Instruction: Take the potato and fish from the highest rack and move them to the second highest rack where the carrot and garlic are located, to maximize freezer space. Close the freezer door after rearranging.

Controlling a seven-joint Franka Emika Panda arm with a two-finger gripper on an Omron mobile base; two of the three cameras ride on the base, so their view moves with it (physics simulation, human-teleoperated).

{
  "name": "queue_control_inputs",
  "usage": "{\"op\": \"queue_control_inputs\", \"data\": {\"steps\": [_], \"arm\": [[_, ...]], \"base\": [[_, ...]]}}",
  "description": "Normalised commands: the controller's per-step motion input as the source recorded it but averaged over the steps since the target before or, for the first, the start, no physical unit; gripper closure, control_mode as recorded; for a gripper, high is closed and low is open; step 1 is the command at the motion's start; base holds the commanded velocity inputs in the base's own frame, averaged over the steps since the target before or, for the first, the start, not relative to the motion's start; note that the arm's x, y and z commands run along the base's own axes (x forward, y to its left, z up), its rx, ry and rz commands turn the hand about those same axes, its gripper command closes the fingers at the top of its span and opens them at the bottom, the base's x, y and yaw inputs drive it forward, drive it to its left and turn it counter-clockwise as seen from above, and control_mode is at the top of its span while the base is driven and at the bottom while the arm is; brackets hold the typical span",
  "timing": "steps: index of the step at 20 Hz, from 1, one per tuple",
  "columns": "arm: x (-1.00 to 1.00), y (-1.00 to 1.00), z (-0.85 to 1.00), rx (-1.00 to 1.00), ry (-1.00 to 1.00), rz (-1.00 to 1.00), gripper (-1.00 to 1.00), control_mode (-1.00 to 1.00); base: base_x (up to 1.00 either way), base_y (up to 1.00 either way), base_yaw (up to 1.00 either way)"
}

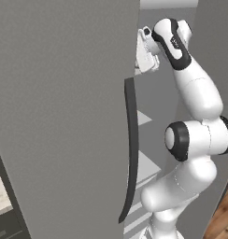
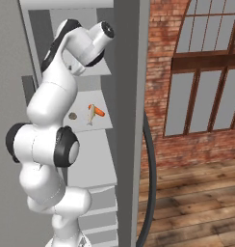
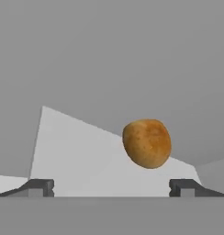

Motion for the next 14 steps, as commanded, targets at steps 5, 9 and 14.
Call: {"op": "queue_control_inputs", "data": {"steps": [5, 9, 14], "arm": [[0.41, 0.29, 0.00, 0.00, 0.00, 0.00, -1.00, -1.00], [0.30, 0.39, 0.00, 0.00, 0.08, 0.00, -1.00, -1.00], [0.21, 0.35, -0.02, 0.00, 0.14, 0.00, -1.00, -1.00]], "base": [[0.00, 0.00, 0.00], [0.00, 0.00, 0.00], [0.00, 0.00, 0.00]]}}
